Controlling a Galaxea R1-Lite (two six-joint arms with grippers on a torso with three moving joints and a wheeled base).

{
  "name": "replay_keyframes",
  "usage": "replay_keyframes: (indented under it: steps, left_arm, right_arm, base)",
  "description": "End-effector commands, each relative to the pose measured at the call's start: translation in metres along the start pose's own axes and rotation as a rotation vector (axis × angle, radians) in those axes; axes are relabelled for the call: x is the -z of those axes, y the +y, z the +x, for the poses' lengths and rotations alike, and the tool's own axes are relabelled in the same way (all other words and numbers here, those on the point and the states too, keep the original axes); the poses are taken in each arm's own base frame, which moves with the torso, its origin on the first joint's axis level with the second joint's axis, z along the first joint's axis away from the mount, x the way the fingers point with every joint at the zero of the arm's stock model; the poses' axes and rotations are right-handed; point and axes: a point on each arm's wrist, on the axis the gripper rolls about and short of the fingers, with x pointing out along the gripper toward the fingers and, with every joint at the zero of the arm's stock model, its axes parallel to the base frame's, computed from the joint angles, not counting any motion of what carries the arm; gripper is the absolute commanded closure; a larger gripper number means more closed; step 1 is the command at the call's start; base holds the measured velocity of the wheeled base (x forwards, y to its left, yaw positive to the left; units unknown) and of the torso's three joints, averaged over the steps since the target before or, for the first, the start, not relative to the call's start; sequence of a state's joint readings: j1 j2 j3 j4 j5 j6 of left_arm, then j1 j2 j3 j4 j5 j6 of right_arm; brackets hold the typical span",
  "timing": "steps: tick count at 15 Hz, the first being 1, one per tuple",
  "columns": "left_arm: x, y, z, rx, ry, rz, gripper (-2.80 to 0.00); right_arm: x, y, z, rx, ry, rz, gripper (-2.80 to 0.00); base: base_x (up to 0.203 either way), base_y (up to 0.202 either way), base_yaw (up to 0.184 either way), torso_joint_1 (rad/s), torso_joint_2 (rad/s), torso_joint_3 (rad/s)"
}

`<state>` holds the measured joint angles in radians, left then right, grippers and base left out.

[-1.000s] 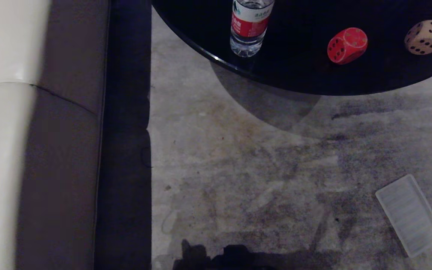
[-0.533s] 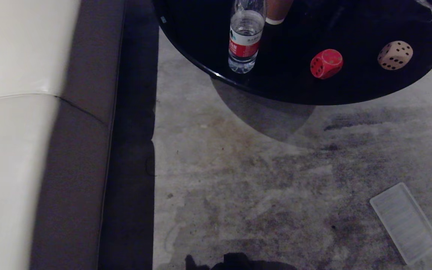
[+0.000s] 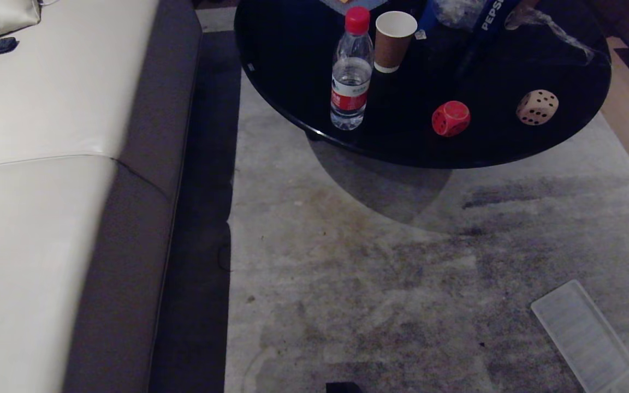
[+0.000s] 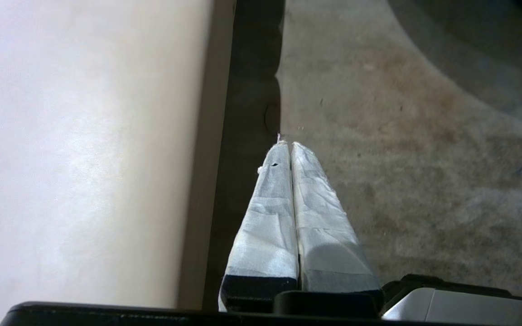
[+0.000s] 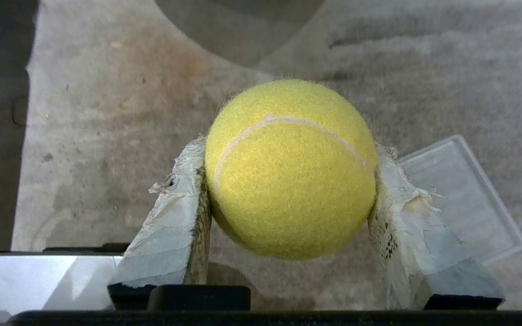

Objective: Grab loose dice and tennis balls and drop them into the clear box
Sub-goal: Put the ball in the box

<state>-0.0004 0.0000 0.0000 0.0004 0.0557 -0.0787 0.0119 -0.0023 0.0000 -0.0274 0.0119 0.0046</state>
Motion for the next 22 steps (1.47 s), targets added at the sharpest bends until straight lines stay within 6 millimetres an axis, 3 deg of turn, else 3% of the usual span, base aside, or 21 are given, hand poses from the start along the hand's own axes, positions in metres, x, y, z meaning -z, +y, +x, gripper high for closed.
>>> replay_keyframes:
  steps: [1,22]
  left_arm:
    - [0.0,0.0,0.0,-0.001,0.0,-0.001,0.0]
    - [0.0001,0.0,0.0001,-0.001,0.0,-0.003,0.0]
  right_arm:
    - [0.0024,0.0,0.0008,-0.002,0.01,0.0,0.0]
    - [0.0024,0.0,0.0008,-0.002,0.01,0.0,0.0]
  base:
    - [0.0,0.0,0.0,0.002,0.0,0.203]
    - [0.0,0.0,0.0,0.003,0.0,0.202]
